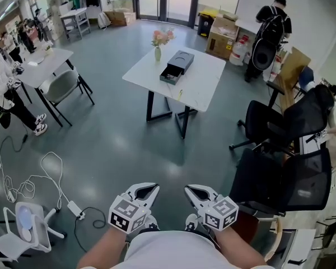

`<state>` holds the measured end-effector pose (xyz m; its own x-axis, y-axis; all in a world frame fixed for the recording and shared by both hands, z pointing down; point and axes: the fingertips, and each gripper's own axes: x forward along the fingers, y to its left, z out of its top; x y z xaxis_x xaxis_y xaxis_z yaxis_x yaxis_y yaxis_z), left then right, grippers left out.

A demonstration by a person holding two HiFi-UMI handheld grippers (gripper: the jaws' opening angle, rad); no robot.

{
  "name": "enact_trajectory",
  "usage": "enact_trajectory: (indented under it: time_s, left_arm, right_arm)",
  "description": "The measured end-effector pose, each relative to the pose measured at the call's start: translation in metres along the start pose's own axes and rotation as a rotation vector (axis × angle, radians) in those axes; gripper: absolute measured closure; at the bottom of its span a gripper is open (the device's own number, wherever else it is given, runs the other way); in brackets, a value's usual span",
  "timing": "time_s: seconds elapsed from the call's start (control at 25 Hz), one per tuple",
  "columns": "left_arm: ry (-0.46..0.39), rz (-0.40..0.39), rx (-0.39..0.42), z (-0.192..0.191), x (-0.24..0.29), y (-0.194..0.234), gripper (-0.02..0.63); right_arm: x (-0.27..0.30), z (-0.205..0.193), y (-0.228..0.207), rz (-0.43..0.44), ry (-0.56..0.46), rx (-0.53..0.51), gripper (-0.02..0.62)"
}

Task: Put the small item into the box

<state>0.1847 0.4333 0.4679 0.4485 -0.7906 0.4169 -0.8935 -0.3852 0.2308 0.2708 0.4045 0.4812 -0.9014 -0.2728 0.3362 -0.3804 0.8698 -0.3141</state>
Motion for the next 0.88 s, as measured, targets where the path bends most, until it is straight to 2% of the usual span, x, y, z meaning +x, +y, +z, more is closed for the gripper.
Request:
enact_trajectory:
  time_s: [0.24, 0.48, 0.88]
  left_arm:
    - [0.015, -0.021, 0.014, -0.007, -0.013, 0.020, 0.594]
    - [0.064, -0.037, 0.004, -0.029, -0.034, 0.049, 0.594]
    - [0.032, 0.007, -0.076, -0.045, -0.061, 0.092, 0.594]
  right_arm:
    - [0.018, -0.002, 0.009, -0.037, 0.000, 0.029, 0.580]
    - [0.044, -0.008, 0.022, -0.082, 0.014, 0.062, 0.580]
    - [0.090, -0.004, 0.043, -0.040, 0.080, 0.033, 0.580]
